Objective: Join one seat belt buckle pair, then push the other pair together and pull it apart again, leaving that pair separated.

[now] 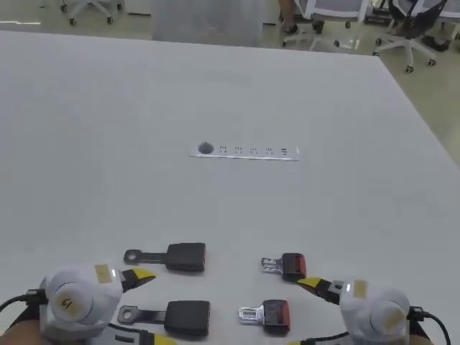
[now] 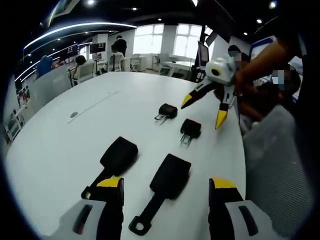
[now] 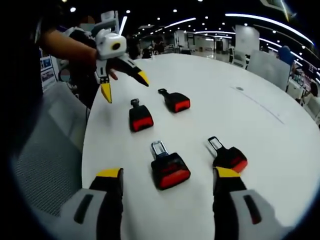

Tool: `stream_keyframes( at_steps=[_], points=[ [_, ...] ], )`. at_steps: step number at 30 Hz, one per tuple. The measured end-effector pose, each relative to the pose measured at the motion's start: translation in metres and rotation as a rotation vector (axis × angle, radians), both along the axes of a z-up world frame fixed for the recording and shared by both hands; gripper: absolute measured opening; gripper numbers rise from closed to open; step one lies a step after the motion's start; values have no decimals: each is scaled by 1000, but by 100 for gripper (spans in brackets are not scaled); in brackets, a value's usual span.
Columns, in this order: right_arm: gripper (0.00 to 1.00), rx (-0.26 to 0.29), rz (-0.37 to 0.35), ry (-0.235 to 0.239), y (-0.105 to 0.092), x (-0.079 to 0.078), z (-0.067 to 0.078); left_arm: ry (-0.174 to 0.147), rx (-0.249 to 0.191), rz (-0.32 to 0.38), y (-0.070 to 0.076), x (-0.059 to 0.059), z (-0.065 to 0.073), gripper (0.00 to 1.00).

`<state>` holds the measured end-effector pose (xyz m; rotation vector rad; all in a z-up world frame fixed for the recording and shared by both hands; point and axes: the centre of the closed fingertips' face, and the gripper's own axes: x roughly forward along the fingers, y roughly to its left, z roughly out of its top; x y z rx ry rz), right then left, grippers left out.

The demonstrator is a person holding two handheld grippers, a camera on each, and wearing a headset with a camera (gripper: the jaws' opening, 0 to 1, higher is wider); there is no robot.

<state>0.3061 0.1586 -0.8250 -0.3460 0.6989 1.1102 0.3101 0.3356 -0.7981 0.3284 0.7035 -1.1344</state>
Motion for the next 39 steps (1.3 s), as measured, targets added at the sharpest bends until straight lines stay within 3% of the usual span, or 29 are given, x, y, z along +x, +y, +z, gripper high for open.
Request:
stream_keyframes(
  at_steps=[14, 28, 39],
  points=[
    [67, -48, 145, 20, 13, -1, -16, 15, 89, -173, -20, -2, -30, 63],
    [59, -71, 189, 43, 11, 1, -25, 17, 159, -282, -28, -3, -51, 60],
    [58, -83, 205, 43, 13, 1, -27, 5, 180, -330, -30, -3, -56, 56]
  ],
)
